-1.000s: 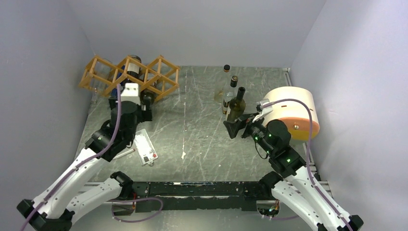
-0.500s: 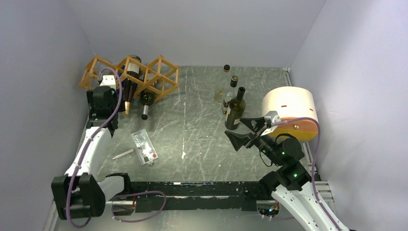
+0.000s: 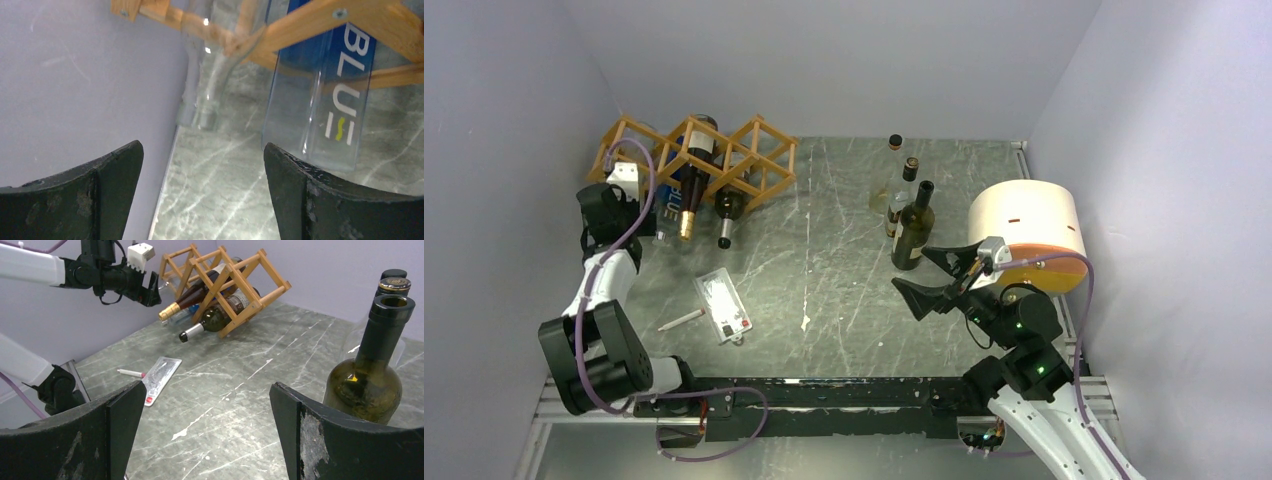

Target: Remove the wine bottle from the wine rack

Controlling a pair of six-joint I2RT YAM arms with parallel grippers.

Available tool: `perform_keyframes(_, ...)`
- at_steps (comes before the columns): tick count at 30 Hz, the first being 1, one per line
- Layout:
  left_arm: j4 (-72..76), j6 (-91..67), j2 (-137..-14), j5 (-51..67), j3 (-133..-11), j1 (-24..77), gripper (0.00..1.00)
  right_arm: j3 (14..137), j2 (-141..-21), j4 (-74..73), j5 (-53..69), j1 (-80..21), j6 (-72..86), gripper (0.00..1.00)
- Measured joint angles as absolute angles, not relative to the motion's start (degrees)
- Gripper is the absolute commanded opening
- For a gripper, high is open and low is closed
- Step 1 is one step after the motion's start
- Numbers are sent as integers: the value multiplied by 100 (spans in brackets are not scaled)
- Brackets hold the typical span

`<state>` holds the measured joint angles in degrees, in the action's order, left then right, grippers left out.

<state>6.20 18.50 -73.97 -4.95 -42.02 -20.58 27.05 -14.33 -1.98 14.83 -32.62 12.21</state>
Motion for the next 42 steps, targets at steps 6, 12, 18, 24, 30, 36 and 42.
perform_keyframes(6,626,2193,-8058,202,-4775,-2412,97,2696,-1435,-191,1538,-3262,1216,100)
perform_keyframes(12,399,2327,-8650,808,-5345,-2495,91,2696,-1441,-191,1584,-3269,1214,100)
perform_keyframes(18,283,2427,-9024,1120,-5651,-2569,81,2696,-1527,-189,1590,-3273,1214,100)
perform_keyframes(24,196,2469,-9212,1334,-5745,-2700,75,2696,-1579,-189,1588,-3280,1214,100)
perform_keyframes(30,143,2477,-9323,1498,-5778,-2746,62,2696,-1601,-189,1588,-3280,1214,100)
perform_keyframes(36,56,2508,-9365,1594,-5918,-2751,42,2696,-1603,-189,1588,-3284,1214,100)
perform_keyframes(42,89,2510,-9229,1562,-5763,-2757,20,2696,-1599,-189,1586,-3284,1214,100)
